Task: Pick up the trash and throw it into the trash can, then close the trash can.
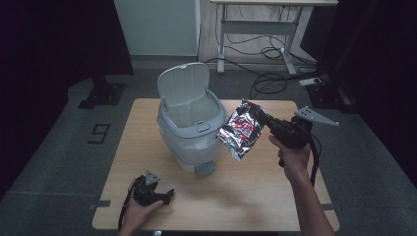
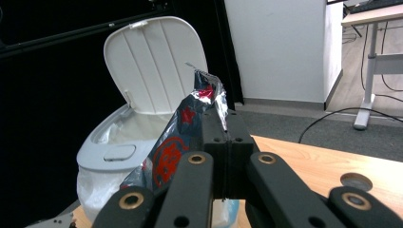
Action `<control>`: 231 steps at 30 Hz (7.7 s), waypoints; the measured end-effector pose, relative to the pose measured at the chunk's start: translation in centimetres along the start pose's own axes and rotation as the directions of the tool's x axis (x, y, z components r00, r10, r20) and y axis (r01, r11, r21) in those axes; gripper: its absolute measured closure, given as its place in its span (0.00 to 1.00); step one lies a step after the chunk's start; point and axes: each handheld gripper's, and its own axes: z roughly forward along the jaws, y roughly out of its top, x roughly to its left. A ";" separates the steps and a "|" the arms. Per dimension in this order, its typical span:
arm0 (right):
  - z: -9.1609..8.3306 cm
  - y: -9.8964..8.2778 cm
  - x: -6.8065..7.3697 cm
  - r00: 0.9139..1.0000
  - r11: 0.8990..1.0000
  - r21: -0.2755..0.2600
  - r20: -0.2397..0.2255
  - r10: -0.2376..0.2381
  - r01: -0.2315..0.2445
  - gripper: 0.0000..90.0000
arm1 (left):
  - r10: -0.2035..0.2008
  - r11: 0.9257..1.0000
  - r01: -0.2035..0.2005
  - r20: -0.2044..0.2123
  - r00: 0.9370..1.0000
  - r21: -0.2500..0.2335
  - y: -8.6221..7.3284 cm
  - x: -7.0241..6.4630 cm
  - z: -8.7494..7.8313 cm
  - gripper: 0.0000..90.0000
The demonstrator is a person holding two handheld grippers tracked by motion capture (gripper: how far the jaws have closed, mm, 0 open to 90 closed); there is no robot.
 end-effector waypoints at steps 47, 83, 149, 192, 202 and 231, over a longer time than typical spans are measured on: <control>3.7 3.3 1.4 1.000 0.999 -0.029 0.001 -0.016 0.016 1.00 | 0.005 1.000 -0.005 0.007 1.000 -0.001 -0.1 0.1 0.0 0.06; 8.0 5.3 2.4 0.999 0.999 -0.029 0.030 -0.018 0.019 1.00 | 0.018 1.000 -0.018 0.019 1.000 -0.001 0.0 0.3 0.0 0.05; 15.3 2.2 4.8 0.997 0.991 0.112 0.020 -0.073 0.070 0.67 | 0.031 1.000 -0.031 0.029 0.999 0.001 0.1 0.4 0.1 0.05; 3.3 -6.4 -0.7 0.987 0.974 0.162 -0.018 -0.159 0.160 0.59 | 0.028 1.000 -0.028 0.027 0.999 0.001 0.1 0.4 0.1 0.05; 1.4 -9.5 -2.3 0.988 0.972 0.182 0.007 -0.156 0.152 0.59 | 0.024 1.000 -0.024 0.022 0.999 -0.001 0.1 0.4 0.1 0.05; -2.0 -15.6 -4.0 0.990 0.961 0.246 0.030 -0.134 0.123 0.58 | -0.030 0.992 0.031 0.006 1.000 -0.121 2.1 0.6 -3.1 0.17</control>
